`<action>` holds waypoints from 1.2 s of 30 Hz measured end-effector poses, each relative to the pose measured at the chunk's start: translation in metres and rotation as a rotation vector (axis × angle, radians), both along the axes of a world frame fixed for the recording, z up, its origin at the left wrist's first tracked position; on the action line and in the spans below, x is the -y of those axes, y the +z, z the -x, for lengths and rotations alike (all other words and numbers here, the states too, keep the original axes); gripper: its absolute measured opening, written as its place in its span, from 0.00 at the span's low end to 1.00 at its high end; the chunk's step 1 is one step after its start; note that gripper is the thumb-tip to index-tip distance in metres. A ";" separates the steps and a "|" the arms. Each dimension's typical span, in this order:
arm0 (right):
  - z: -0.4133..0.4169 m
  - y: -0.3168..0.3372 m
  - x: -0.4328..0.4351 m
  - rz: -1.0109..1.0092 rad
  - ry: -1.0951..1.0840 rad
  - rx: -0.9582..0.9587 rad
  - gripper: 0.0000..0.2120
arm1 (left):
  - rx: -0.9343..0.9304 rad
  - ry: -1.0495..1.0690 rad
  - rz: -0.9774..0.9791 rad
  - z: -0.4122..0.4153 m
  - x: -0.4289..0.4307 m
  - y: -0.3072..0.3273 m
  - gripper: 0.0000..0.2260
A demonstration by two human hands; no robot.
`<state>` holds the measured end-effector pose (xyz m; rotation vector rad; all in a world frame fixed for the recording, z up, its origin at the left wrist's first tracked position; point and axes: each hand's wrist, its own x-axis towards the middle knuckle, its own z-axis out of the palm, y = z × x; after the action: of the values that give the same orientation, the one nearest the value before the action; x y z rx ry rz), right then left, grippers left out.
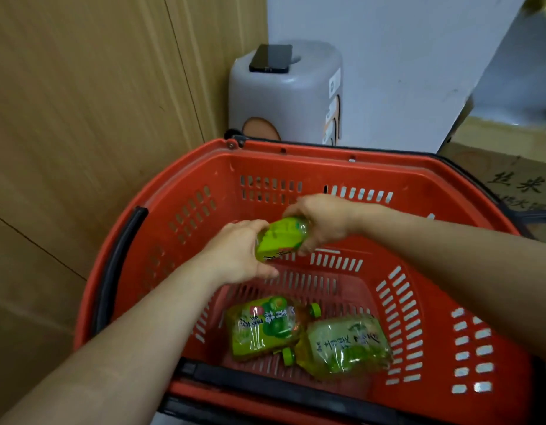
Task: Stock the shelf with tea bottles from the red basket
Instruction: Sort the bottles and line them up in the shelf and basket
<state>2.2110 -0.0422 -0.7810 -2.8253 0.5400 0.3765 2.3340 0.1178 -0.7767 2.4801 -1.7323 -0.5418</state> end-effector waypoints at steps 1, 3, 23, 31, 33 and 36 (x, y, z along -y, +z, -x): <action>-0.004 0.025 -0.010 0.087 0.053 0.051 0.33 | 0.063 0.023 0.017 -0.001 -0.001 0.004 0.43; -0.003 0.066 -0.029 0.235 0.145 0.141 0.38 | 0.165 0.096 0.110 -0.003 -0.006 0.014 0.39; -0.060 0.190 -0.135 -1.248 -0.130 0.929 0.30 | -1.204 0.230 0.798 -0.030 -0.110 0.153 0.07; -0.121 0.247 -0.198 -1.305 0.200 1.027 0.25 | -0.587 0.278 1.032 -0.076 -0.188 0.224 0.20; -0.140 0.262 -0.216 -1.292 0.236 1.045 0.23 | -0.525 0.298 1.124 -0.086 -0.206 0.243 0.20; -0.167 0.280 -0.238 -1.212 0.212 1.103 0.20 | -0.307 0.457 1.300 -0.107 -0.228 0.265 0.23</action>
<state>2.3783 0.1956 -0.5014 -1.5060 -0.2121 -0.6202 2.4407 0.3454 -0.5117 1.5771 -0.8255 0.2199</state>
